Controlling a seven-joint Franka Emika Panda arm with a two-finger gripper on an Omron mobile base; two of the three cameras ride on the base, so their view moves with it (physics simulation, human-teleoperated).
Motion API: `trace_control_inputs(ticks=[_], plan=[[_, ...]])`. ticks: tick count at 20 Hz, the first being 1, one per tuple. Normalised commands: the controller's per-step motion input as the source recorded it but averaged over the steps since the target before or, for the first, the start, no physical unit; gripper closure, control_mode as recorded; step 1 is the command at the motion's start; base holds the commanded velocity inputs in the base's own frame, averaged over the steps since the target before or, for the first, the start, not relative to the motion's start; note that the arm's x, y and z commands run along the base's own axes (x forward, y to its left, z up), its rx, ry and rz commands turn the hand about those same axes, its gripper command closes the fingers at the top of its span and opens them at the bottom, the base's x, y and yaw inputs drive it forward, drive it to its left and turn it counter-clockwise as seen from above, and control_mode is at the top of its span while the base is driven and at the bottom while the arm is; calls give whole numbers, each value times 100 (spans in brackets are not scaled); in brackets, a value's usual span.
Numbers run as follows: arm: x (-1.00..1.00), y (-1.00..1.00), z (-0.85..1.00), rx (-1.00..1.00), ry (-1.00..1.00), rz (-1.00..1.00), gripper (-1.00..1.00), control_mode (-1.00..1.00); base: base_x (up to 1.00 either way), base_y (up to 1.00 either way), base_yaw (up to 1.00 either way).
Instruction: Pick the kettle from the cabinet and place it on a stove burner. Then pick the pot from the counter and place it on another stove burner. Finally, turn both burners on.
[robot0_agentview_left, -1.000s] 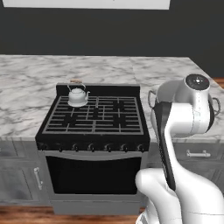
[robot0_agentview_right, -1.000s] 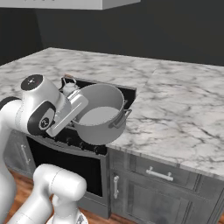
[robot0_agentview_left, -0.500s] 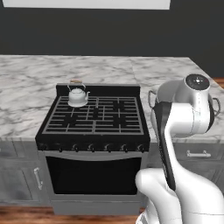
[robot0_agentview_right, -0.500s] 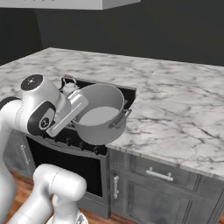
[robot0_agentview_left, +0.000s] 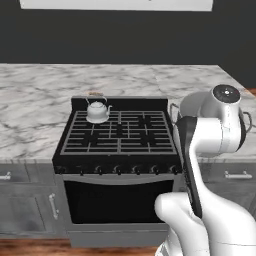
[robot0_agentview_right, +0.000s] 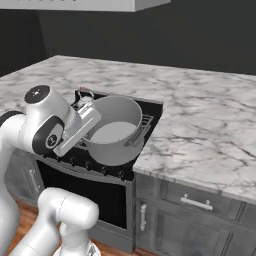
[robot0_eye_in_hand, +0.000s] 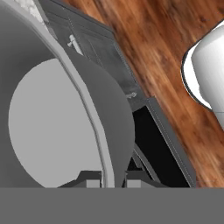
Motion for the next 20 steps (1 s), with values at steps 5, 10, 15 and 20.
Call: trace_control_inputs(ticks=[5,10,15,20], plan=[[0,0,0,0,0,0,100,100,10,63,-8],[0,0,0,0,0,0,100,100,9,61,-9],[0,0,0,0,0,0,100,100,2,47,-18],[0,0,0,0,0,0,100,100,0,43,-24]])
